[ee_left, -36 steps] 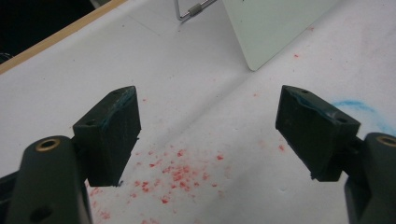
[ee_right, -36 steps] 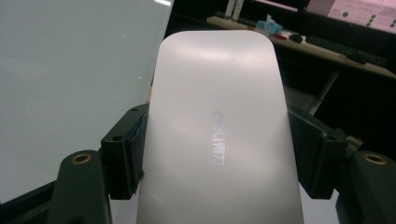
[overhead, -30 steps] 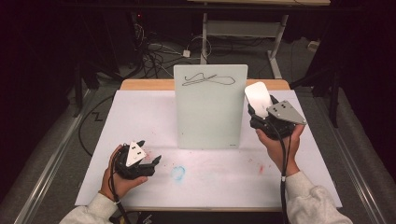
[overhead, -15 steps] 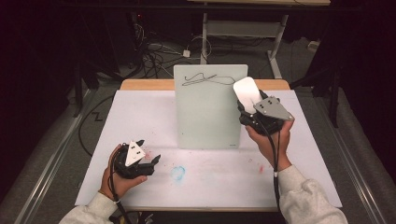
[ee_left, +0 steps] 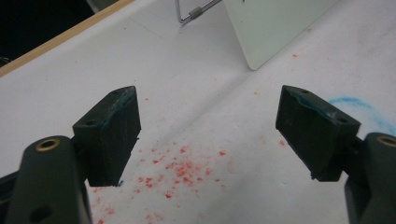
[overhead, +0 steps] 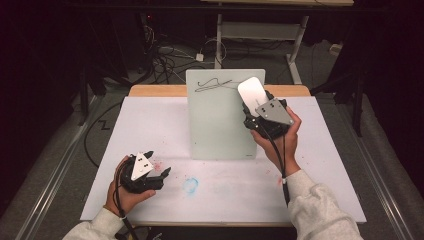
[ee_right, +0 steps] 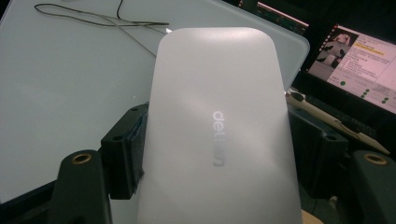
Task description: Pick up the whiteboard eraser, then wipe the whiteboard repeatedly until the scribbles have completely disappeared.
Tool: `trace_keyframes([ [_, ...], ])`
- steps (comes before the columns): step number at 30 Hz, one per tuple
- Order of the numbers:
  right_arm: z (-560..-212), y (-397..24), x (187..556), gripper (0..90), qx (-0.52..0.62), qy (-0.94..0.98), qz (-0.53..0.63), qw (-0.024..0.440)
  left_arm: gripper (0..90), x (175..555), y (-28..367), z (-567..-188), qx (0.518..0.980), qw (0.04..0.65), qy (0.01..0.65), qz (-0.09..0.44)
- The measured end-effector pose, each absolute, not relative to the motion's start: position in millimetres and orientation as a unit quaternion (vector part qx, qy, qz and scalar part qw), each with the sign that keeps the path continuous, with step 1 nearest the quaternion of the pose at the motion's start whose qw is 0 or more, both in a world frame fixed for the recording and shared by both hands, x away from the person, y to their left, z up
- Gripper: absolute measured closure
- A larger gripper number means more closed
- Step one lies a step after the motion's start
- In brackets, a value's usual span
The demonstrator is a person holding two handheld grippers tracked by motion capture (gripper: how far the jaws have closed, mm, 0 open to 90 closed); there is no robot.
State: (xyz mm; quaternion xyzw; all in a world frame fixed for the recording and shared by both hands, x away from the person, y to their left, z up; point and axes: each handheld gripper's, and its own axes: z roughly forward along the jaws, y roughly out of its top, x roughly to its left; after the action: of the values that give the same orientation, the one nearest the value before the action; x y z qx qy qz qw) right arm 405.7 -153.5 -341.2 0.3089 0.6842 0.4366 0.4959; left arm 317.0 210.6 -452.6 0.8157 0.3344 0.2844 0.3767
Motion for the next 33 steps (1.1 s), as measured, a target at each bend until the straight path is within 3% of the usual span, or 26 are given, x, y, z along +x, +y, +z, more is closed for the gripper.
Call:
trace_keyframes([
  [33,-355.5,-127.1,420.9,31.2,0.303,0.671,0.403,0.543,21.3,309.6,213.3,-452.8,0.818,0.370,0.336,0.286],
])
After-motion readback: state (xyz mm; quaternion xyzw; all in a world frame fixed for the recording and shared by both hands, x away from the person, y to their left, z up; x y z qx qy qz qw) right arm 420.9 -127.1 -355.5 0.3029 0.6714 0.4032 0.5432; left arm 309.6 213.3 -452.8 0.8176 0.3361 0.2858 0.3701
